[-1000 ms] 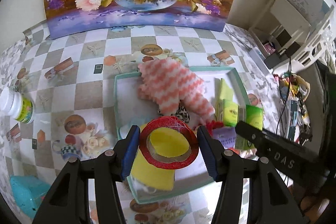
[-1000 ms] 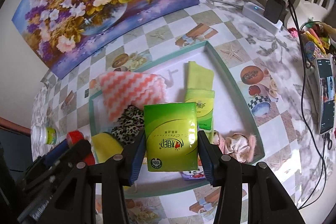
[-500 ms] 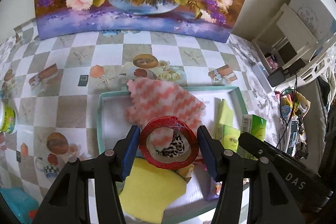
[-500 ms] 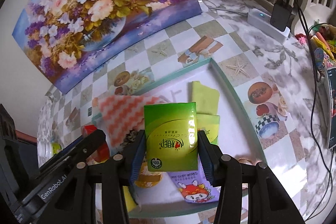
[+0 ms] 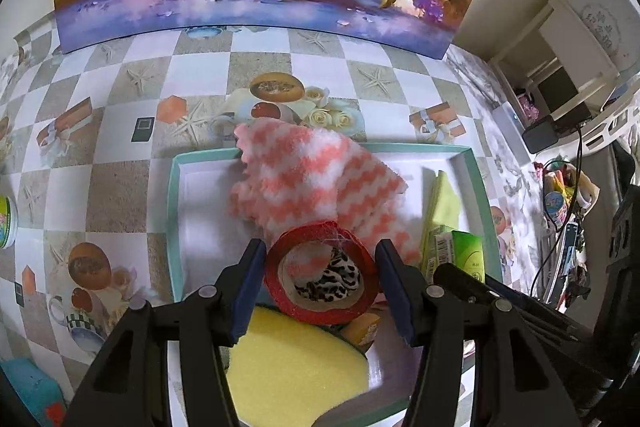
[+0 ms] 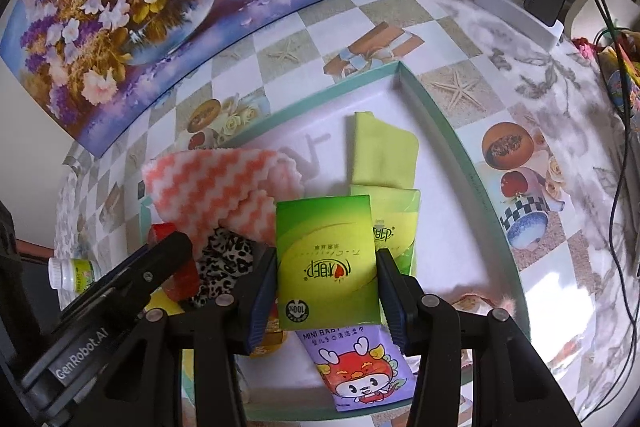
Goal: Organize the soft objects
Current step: 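Carry the tape roll and tissue box into the tray and open both tools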
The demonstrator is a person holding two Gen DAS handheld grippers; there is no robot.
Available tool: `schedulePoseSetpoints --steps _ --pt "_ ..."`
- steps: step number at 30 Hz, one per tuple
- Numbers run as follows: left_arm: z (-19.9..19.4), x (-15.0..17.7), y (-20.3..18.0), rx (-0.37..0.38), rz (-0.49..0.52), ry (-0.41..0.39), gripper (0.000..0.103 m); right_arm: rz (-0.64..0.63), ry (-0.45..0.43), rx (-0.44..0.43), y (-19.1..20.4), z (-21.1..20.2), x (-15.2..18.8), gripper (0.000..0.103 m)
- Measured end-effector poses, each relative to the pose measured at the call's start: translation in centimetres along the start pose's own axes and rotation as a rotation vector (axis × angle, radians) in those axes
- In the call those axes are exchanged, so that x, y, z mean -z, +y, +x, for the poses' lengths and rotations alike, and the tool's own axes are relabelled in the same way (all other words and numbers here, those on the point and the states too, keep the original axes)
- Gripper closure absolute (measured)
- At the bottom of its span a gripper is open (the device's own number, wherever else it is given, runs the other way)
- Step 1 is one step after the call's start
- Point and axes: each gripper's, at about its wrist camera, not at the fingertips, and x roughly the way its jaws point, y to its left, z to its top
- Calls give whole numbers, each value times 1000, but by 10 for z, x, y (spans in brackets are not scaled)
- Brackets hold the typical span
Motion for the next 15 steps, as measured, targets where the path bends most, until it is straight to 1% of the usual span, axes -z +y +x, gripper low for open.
schedulePoseSetpoints --steps 4,6,7,9,15 --pt "-3 -2 2 9 -11 7 44 2 0 3 0 -2 0 52" --pt "-6 -3 3 7 -20 5 40 1 0 6 1 -3 0 52" --pt "-7 -4 3 8 -22 5 39 1 2 7 1 -4 -1 51" --pt "-12 -5 4 11 -29 3 39 3 7 3 2 -5 -1 48" --pt "-27 -8 5 0 -27 -21 39 -17 -7 20 8 -15 0 48"
